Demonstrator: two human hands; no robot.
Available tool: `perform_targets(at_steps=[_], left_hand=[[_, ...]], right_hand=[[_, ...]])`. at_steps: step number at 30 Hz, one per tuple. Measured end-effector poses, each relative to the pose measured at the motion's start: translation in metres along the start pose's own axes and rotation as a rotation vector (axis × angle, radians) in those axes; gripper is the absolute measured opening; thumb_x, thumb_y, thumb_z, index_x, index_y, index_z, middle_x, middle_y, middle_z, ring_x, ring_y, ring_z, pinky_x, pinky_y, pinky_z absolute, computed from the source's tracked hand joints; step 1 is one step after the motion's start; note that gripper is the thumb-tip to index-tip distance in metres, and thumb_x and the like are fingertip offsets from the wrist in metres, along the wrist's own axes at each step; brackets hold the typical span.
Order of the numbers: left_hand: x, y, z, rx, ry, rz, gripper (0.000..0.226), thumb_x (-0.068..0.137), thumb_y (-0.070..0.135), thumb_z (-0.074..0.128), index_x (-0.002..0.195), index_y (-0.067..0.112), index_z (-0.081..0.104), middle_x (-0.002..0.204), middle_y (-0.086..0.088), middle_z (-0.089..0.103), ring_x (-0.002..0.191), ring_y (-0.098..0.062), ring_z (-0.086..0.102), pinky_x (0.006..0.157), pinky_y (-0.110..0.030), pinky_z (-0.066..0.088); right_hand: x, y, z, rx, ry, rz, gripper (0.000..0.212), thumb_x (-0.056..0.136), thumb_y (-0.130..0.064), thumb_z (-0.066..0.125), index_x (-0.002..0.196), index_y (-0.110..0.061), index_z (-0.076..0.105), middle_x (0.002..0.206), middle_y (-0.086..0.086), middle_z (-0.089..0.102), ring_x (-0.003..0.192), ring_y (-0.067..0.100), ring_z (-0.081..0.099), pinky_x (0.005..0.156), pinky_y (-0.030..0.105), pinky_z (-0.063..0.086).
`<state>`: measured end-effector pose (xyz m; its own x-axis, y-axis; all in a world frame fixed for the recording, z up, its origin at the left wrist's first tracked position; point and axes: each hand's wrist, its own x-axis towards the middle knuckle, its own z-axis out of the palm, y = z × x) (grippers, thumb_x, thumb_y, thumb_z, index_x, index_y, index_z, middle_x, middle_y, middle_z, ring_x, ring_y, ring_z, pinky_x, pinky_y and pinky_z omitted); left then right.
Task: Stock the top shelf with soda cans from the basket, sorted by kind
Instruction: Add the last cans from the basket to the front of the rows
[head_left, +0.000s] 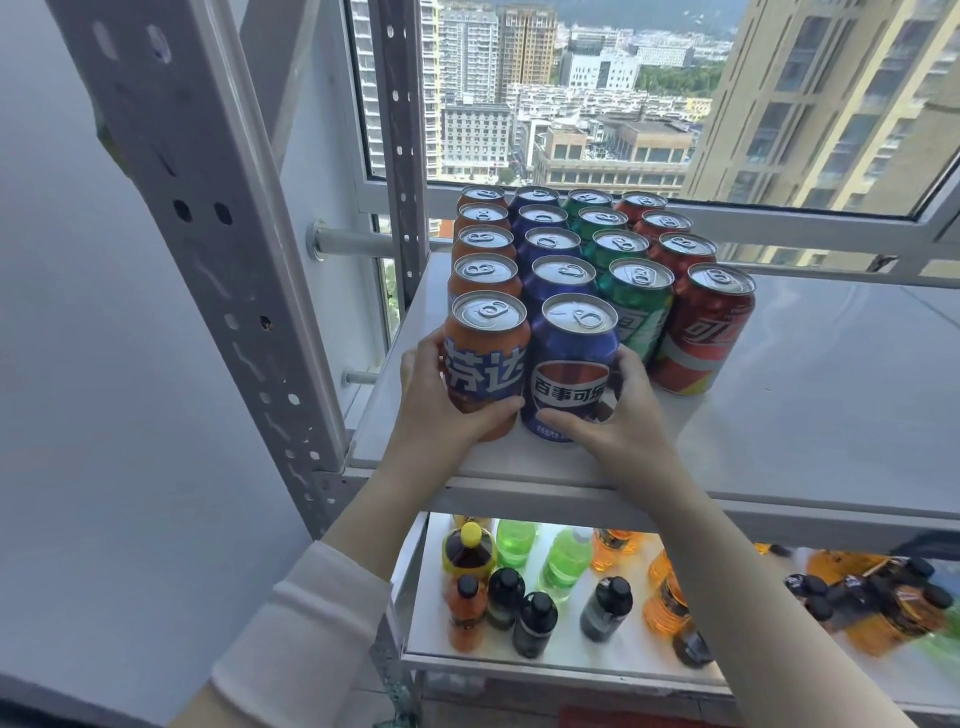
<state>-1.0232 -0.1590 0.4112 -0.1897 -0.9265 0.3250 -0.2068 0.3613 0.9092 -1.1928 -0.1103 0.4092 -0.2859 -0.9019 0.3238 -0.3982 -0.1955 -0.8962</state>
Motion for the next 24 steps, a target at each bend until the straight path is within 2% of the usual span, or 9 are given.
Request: perform_targets(at_steps=[4, 9, 12, 14, 17, 19, 21, 24], left_hand=[[0.000, 0.001, 0.001, 0.012, 0.006, 0.002, 0.080, 0.067, 0.016, 0.081, 0.133, 0.018, 0.036, 0.117, 0.004, 0.036, 0.088, 0.037, 0.031, 0.075, 0.010, 0.031], [-0.001, 0.001, 0.000, 0.005, -0.009, -0.009, 0.082, 0.067, 0.018, 0.081, 0.134, 0.021, 0.034, 0.118, 0.006, 0.035, 0.089, 0.035, 0.033, 0.078, 0.009, 0.032], [-0.001, 0.003, 0.000, 0.015, -0.006, -0.007, 0.082, 0.068, 0.018, 0.080, 0.135, 0.021, 0.033, 0.119, 0.006, 0.034, 0.090, 0.035, 0.032, 0.078, 0.009, 0.032], [-0.002, 0.004, 0.000, 0.023, -0.001, -0.010, 0.082, 0.068, 0.018, 0.080, 0.135, 0.021, 0.032, 0.119, 0.006, 0.033, 0.093, 0.027, 0.035, 0.077, 0.010, 0.030], [-0.003, 0.006, 0.000, 0.017, 0.002, -0.024, 0.083, 0.068, 0.019, 0.080, 0.136, 0.023, 0.032, 0.121, 0.007, 0.033, 0.100, 0.008, 0.038, 0.079, 0.008, 0.031], [-0.004, 0.006, 0.001, 0.010, 0.015, -0.022, 0.084, 0.068, 0.019, 0.080, 0.136, 0.023, 0.031, 0.121, 0.006, 0.033, 0.108, 0.002, 0.037, 0.089, 0.000, 0.033], [-0.007, 0.007, 0.002, 0.006, 0.023, -0.014, 0.085, 0.068, 0.019, 0.080, 0.137, 0.025, 0.029, 0.121, 0.006, 0.032, 0.114, -0.001, 0.036, 0.097, -0.015, 0.035], [-0.011, 0.008, 0.002, 0.017, 0.025, 0.000, 0.088, 0.070, 0.019, 0.079, 0.139, 0.028, 0.025, 0.122, 0.009, 0.029, 0.122, -0.005, 0.033, 0.100, -0.021, 0.032]], right_hand=[[-0.001, -0.001, 0.001, -0.003, -0.003, 0.007, 0.080, 0.065, -0.010, 0.082, 0.131, -0.007, 0.038, 0.127, 0.010, 0.050, 0.115, 0.015, 0.052, 0.096, 0.030, 0.048], [-0.001, 0.000, 0.001, -0.017, 0.005, 0.011, 0.080, 0.064, -0.011, 0.083, 0.130, -0.008, 0.038, 0.126, 0.011, 0.049, 0.116, 0.017, 0.051, 0.096, 0.041, 0.048], [-0.001, 0.001, 0.002, -0.026, 0.003, 0.009, 0.080, 0.064, -0.012, 0.083, 0.130, -0.009, 0.038, 0.126, 0.010, 0.049, 0.115, 0.016, 0.051, 0.095, 0.039, 0.049], [-0.001, 0.001, 0.002, -0.035, 0.007, 0.005, 0.079, 0.065, -0.012, 0.083, 0.130, -0.009, 0.039, 0.126, 0.010, 0.049, 0.114, 0.016, 0.051, 0.095, 0.036, 0.049], [-0.001, 0.002, 0.002, -0.047, 0.005, 0.002, 0.081, 0.064, -0.016, 0.084, 0.131, -0.008, 0.039, 0.126, 0.011, 0.049, 0.116, 0.018, 0.050, 0.095, 0.039, 0.048], [-0.001, 0.003, 0.002, -0.056, 0.002, 0.013, 0.089, 0.058, -0.030, 0.084, 0.132, -0.011, 0.038, 0.127, 0.010, 0.049, 0.118, 0.018, 0.050, 0.095, 0.042, 0.048], [-0.002, 0.003, 0.003, -0.060, 0.005, 0.028, 0.098, 0.052, -0.045, 0.080, 0.135, -0.015, 0.036, 0.129, 0.008, 0.047, 0.121, 0.018, 0.048, 0.097, 0.042, 0.047], [-0.007, -0.001, 0.003, -0.057, 0.013, 0.024, 0.099, 0.056, -0.043, 0.080, 0.138, -0.016, 0.032, 0.133, 0.007, 0.044, 0.124, 0.017, 0.045, 0.099, 0.040, 0.046]])
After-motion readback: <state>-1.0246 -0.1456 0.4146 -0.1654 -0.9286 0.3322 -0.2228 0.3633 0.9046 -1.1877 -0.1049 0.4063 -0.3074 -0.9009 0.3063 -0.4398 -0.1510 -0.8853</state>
